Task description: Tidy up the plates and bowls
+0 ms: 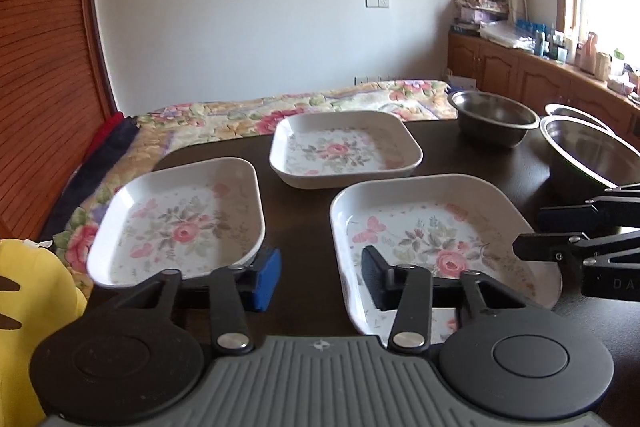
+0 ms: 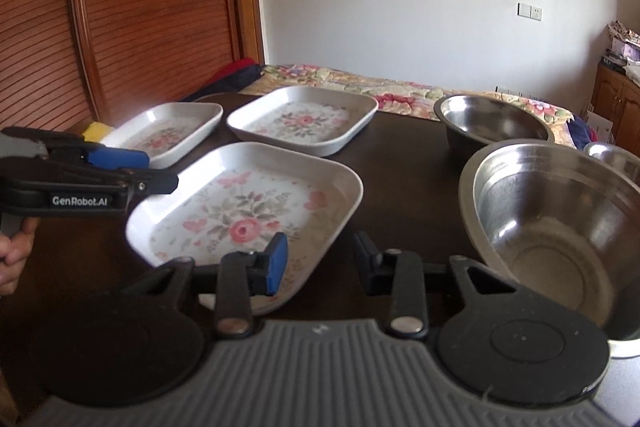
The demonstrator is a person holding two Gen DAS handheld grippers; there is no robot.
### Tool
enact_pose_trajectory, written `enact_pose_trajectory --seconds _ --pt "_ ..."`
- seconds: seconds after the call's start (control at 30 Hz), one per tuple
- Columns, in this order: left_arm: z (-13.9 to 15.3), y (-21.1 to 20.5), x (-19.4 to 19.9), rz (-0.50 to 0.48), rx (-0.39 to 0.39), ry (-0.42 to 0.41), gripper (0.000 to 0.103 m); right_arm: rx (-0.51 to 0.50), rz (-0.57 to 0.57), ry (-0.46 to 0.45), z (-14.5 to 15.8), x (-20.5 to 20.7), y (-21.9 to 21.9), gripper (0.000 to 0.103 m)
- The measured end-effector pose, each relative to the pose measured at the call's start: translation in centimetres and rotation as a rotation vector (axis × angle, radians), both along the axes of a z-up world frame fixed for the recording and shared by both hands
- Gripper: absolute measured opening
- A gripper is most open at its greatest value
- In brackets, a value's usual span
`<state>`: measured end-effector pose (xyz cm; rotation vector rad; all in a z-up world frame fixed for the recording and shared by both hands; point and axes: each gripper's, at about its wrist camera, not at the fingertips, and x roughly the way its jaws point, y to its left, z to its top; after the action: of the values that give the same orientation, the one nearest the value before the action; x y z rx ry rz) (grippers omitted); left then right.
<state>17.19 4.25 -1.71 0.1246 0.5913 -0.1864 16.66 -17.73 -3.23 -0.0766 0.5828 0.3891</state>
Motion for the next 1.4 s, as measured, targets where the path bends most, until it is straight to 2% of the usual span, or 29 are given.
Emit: enact_pose_trajectory --seconds 0.13,0.2,0.4,0.67,0.83,1.2,1.4 --pt "-0.3 0.2 0.7 -0.008 -0.025 0.029 0.038 0.011 0.007 0.016 0.0 0.3 0.0 0.034" --pt "-0.4 0.2 1.0 -0.005 -0.023 0.035 0.035 0.008 0.013 0.018 0.0 0.4 0.0 0.029" --pt "-0.6 -0.1 1.6 -0.012 -0.021 0.053 0.034 0.019 0.018 0.029 -0.1 0.5 0.1 0.026" --pt "-1.1 -0.2 2.2 -0.037 -0.042 0.086 0.019 0.037 0.018 0.056 -0.5 0.9 -0.1 0.023" --pt "-1.1 -0.3 2.1 -0.045 -0.048 0.093 0.014 0.044 0.005 0.061 -0.7 1.1 -0.2 0.018" --pt "-1.0 -0.1 1.7 -0.059 -0.071 0.119 0.014 0.055 -0.003 0.060 -0.9 1.3 -0.2 0.017" --pt "-1.0 0.0 1.2 -0.034 -0.069 0.114 0.013 0.085 -0.012 0.064 -1.0 1.4 -0.4 0.016"
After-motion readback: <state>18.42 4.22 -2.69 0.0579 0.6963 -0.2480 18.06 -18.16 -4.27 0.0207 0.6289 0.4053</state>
